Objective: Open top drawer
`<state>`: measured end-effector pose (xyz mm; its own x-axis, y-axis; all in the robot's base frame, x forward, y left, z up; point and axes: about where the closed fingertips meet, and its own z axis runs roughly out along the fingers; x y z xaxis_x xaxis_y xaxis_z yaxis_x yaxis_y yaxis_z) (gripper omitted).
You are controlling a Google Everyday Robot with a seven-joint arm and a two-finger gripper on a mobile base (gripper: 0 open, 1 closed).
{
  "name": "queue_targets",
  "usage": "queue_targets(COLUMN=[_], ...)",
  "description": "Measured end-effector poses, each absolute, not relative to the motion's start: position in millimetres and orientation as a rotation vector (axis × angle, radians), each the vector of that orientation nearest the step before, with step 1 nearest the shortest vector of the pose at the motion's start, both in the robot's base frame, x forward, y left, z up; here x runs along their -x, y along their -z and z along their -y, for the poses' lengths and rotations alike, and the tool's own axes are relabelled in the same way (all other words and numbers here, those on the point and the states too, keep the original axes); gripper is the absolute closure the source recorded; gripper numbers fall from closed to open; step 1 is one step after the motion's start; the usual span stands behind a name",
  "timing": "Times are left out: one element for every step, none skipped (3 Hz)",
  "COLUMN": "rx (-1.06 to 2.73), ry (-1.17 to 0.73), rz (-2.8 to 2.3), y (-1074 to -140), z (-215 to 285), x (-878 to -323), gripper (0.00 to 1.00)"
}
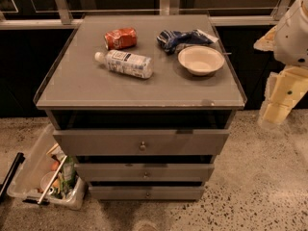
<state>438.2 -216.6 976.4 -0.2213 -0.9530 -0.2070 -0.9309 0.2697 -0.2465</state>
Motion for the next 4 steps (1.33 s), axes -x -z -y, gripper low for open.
queue_targets(rx=[1.724,1.715,1.720,1.721], ry=[0.099,0.082,0.047,0.015], rz=[-2.231,-2.218,-2.151,-2.042], y=[-976,-969,-950,-922], z=[216,210,200,190], x=[-438,-449,-453,-463], gripper=[0.00,0.00,0.00,0.00])
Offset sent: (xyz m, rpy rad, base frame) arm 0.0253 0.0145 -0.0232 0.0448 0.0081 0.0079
